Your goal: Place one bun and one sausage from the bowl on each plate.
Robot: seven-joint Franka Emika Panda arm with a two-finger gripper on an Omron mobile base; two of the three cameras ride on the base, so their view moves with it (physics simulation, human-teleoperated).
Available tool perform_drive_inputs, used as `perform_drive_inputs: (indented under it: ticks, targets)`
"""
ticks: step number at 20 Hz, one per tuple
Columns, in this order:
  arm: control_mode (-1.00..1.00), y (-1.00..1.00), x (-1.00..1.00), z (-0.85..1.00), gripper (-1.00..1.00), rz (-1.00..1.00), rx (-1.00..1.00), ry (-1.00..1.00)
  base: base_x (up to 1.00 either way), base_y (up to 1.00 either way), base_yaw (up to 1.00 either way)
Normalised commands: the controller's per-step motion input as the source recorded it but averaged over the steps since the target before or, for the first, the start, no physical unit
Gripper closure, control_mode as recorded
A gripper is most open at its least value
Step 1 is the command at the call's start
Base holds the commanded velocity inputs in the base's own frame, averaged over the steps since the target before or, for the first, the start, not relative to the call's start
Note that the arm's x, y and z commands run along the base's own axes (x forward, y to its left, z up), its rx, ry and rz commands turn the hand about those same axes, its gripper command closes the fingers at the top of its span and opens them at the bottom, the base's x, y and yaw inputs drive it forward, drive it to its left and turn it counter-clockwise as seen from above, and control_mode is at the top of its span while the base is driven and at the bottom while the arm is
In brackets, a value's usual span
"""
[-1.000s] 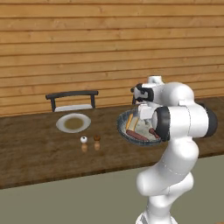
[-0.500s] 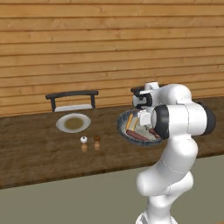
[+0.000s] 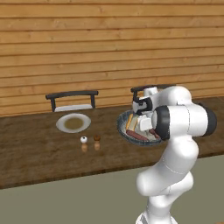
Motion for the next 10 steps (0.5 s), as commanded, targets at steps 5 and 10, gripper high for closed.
perform_drive_inputs:
  ticks: [5, 10]
  targets:
    - [-1.00, -0.04, -0.12, -0.07, -1.00, 0.00, 0.00, -0.01, 0.00, 0.00, 0.00]
    - [-1.00, -0.02, -0.07, -0.05, 1.00, 0.02, 0.00, 0.00, 0.00, 0.00, 0.00]
